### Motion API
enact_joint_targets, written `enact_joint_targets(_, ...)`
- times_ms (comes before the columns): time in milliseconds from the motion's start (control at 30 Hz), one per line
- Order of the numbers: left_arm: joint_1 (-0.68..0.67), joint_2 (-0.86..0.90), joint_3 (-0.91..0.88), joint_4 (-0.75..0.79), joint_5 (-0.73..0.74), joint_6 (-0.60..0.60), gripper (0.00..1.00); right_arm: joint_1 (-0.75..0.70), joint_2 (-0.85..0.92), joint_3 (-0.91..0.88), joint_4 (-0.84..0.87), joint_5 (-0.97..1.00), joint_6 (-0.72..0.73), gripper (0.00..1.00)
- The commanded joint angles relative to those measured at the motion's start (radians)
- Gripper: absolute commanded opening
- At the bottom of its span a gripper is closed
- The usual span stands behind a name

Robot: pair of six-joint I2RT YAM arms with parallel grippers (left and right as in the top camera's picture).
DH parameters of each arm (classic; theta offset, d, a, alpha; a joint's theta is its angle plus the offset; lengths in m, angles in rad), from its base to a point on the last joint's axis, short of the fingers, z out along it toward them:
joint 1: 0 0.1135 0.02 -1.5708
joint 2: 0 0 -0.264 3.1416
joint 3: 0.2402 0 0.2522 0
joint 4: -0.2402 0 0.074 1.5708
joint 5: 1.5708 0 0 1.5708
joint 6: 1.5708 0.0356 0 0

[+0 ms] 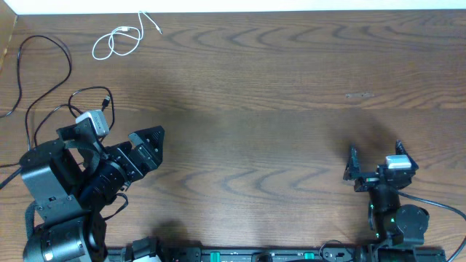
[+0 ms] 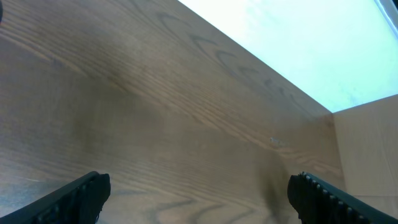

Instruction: Untangle cables

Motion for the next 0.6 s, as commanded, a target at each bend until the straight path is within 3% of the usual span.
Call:
enact_joint_targets(0,-0.002,0.0,0.007,0.001,0.006,0.02,0.96,0.006,-0.01,-0.013,-0.023,-0.009,0.002,0.99)
enact_joint_targets(567,-0.002,0.0,0.007,0.001,0.006,0.02,0.96,0.003,-0.005,-0.013,-0.031,0.004,0.008,0.99)
